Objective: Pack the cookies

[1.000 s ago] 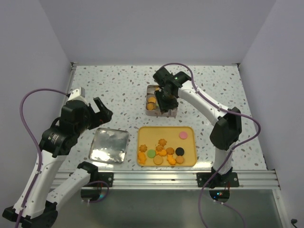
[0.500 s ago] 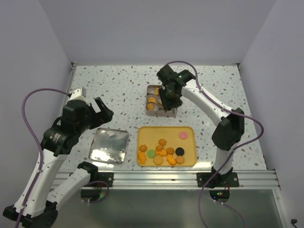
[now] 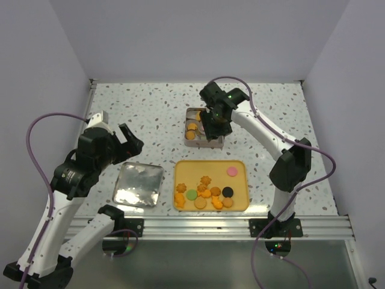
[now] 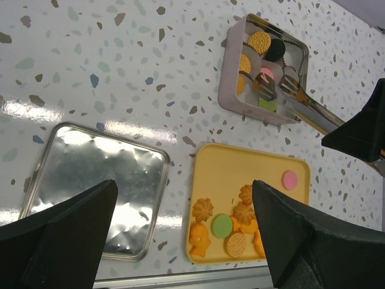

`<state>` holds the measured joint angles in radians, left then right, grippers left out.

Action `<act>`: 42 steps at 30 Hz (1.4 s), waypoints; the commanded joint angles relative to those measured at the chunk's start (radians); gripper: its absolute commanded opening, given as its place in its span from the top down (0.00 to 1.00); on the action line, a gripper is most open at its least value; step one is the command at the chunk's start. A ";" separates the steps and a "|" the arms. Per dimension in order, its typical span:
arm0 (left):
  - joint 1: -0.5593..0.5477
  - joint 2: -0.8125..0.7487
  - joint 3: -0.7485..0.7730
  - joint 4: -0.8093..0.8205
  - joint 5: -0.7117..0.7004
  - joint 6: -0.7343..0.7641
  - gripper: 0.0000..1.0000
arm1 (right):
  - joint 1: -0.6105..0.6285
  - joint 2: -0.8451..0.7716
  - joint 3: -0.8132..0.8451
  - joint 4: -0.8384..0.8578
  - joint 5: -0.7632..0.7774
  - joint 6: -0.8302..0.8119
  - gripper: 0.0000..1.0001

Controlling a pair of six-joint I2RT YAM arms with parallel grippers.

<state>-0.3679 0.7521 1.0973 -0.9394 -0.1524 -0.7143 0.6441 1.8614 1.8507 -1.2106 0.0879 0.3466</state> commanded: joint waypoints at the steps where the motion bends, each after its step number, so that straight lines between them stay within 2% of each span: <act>1: -0.005 -0.008 -0.007 0.034 0.008 -0.004 0.00 | -0.003 -0.068 0.007 -0.004 0.016 -0.012 0.48; 10: -0.005 -0.016 -0.008 0.036 0.013 -0.002 0.00 | -0.004 -0.090 0.038 -0.030 0.019 -0.011 0.48; 17: -0.005 -0.023 -0.008 0.024 -0.001 0.012 0.00 | -0.004 -0.191 0.015 -0.075 0.006 0.006 0.48; 24: -0.005 -0.033 -0.030 0.024 0.007 0.021 0.00 | 0.014 -0.356 -0.129 -0.107 -0.034 0.041 0.49; 31: -0.005 -0.031 -0.053 0.044 0.028 0.026 0.00 | 0.145 -0.490 -0.355 -0.093 -0.057 0.133 0.49; 33: -0.003 -0.028 -0.056 0.047 0.036 0.029 0.00 | 0.204 -0.511 -0.433 -0.083 -0.056 0.164 0.49; 38: -0.005 -0.036 -0.060 0.044 0.047 0.026 0.00 | 0.249 -0.576 -0.579 -0.032 -0.073 0.242 0.50; 42: -0.005 -0.053 -0.065 0.031 0.050 0.021 0.00 | 0.256 -0.585 -0.607 -0.009 -0.082 0.258 0.50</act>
<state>-0.3679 0.7166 1.0355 -0.9363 -0.1146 -0.7113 0.8936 1.3182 1.2461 -1.2728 0.0204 0.5568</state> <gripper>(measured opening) 0.997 0.505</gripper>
